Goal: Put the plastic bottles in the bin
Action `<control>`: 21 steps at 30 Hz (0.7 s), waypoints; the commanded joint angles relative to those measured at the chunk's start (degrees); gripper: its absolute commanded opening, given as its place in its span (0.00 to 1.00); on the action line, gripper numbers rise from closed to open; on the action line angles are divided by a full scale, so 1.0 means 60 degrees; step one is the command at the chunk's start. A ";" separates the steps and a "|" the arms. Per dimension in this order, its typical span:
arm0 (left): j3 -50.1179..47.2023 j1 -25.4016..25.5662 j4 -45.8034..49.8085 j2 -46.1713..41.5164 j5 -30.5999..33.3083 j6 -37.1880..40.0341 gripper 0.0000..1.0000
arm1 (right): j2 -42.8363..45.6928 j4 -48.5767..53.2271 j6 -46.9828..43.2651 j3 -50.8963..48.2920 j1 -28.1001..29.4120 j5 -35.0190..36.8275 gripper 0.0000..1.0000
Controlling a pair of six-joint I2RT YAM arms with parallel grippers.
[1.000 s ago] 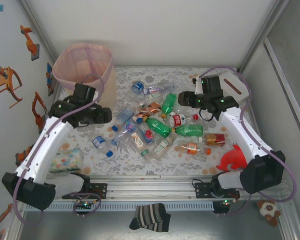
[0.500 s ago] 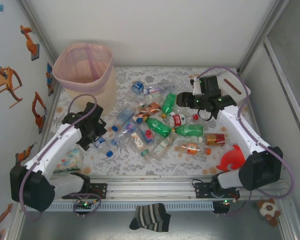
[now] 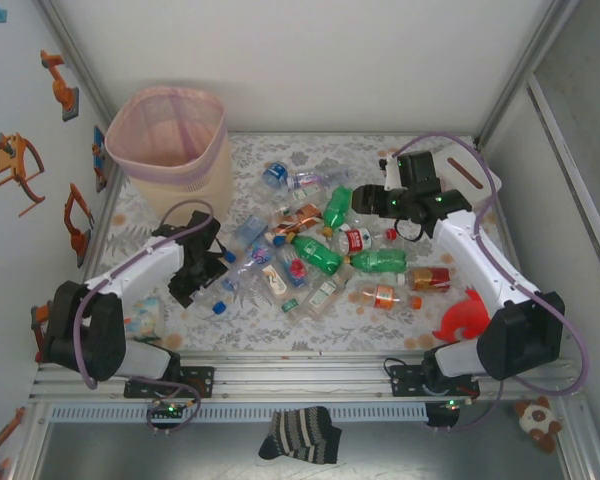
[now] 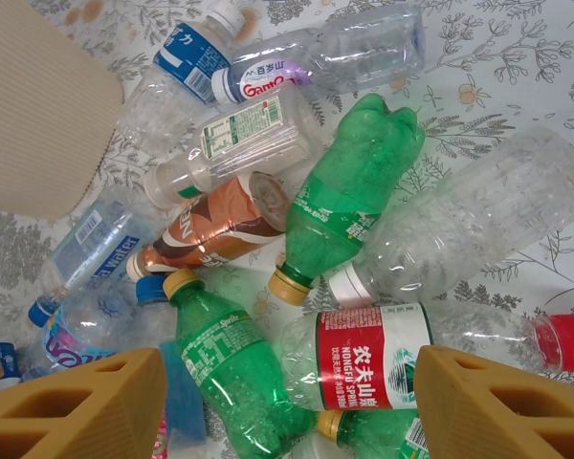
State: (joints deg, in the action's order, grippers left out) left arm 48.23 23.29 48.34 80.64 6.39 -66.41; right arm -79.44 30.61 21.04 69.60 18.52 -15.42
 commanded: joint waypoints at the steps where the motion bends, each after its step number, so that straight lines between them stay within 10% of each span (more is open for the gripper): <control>1: -0.0275 0.0030 -0.0437 0.0259 -0.0271 0.0265 0.84 | -0.0017 -0.0092 -0.0078 0.0117 0.0077 0.0076 0.68; 21: -0.0467 -0.0073 -0.0472 -0.0215 0.0047 0.0733 0.63 | 0.0280 -0.0092 -0.0049 -0.0087 0.0101 0.0153 0.68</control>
State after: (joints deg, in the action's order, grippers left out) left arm 45.41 23.20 43.51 81.45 5.63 -63.35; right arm -79.31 30.63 21.06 69.47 18.59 -15.38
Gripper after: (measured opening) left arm 0.639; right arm 0.683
